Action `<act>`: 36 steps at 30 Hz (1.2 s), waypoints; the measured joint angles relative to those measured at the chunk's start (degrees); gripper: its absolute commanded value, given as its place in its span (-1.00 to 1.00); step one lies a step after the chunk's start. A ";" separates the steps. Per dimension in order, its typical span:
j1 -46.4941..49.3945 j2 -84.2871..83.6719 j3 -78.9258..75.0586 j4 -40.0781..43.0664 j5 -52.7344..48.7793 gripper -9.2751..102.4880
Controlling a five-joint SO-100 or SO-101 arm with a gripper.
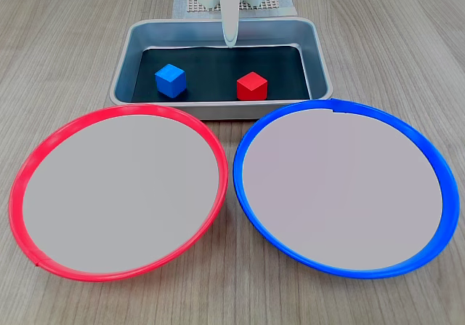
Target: Move two blocks tray to matching dishes
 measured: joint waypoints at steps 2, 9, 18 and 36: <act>0.00 0.00 0.00 0.00 0.00 -0.84; 0.00 0.00 0.00 0.00 0.00 -0.84; 0.00 0.00 0.00 0.00 0.00 -0.84; -0.62 -28.48 -19.60 2.90 -35.51 -0.84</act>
